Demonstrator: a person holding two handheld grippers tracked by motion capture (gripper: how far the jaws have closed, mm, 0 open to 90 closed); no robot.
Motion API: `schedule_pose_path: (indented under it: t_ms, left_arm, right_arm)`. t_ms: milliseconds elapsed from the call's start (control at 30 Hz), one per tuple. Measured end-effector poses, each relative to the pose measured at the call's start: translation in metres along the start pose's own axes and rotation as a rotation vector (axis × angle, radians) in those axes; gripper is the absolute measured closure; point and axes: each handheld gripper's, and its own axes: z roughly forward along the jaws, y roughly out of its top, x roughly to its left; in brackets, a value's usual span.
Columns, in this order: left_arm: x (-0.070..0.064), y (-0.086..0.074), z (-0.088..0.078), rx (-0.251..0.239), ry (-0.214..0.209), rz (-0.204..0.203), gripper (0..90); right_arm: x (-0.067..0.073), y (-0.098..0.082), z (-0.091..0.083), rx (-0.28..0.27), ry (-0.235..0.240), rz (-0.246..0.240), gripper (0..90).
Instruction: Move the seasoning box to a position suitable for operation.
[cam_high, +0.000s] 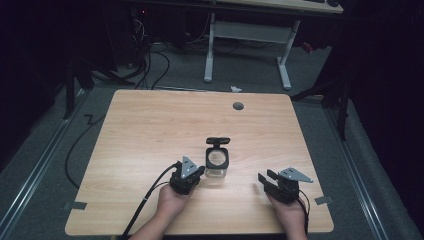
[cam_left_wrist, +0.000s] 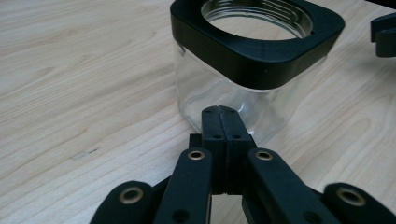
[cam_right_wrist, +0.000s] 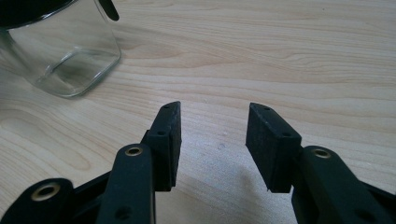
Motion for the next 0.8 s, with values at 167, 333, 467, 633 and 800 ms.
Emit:
schedule_pose_path:
  t_ms: [167,333,467,633,800]
  left_arm:
    - [0.000,0.000,-0.002,0.000,0.008,0.000,90.0]
    - [-0.001,0.002,-0.013,-0.005,0.003,-0.019,90.0]
    - [-0.011,-0.004,-0.019,0.010,-0.025,-0.025,90.0]
    - [-0.024,-0.014,-0.013,0.027,-0.052,-0.015,90.0]
    - [-0.028,-0.013,-0.007,0.032,-0.057,-0.011,90.0]
  right_arm:
    - [0.001,0.000,0.000,0.002,-0.001,0.004,55.8]
    - [0.000,0.000,0.001,0.002,0.000,0.003,55.8]
    - [0.001,0.000,0.001,0.002,0.005,-0.004,58.6]
    - [0.005,0.001,0.001,-0.002,0.027,-0.018,72.6]
    - [0.010,0.007,-0.001,-0.038,0.052,-0.025,84.4]
